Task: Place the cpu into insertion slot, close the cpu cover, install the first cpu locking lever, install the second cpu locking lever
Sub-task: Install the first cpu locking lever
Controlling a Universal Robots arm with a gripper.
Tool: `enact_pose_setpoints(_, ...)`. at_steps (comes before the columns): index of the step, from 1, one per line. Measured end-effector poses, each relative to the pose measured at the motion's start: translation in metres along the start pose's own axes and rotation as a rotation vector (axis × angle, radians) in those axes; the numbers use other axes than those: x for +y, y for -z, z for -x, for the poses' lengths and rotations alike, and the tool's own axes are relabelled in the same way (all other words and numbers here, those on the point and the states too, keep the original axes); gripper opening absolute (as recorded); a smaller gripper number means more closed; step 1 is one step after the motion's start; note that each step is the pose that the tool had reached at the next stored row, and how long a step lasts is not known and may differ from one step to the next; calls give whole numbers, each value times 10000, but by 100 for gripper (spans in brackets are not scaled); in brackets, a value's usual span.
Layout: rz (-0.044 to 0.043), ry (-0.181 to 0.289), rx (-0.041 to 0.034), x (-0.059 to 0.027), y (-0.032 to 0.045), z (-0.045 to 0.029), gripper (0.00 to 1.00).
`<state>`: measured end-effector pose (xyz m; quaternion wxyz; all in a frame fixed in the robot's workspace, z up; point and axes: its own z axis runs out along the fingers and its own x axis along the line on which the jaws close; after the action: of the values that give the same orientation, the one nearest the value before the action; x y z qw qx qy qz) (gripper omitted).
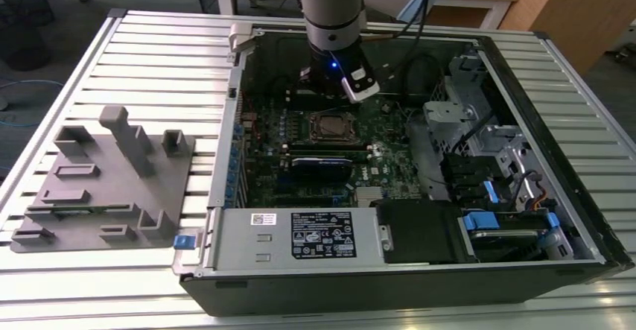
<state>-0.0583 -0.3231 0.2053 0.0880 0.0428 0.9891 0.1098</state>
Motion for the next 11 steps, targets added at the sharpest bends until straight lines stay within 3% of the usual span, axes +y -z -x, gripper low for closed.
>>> enact_pose_setpoints(8, 26, -73, -192, -5, -13, -16, 11)
enact_pose_setpoints(11, 39, -59, -324, -9, -29, -30, 11)
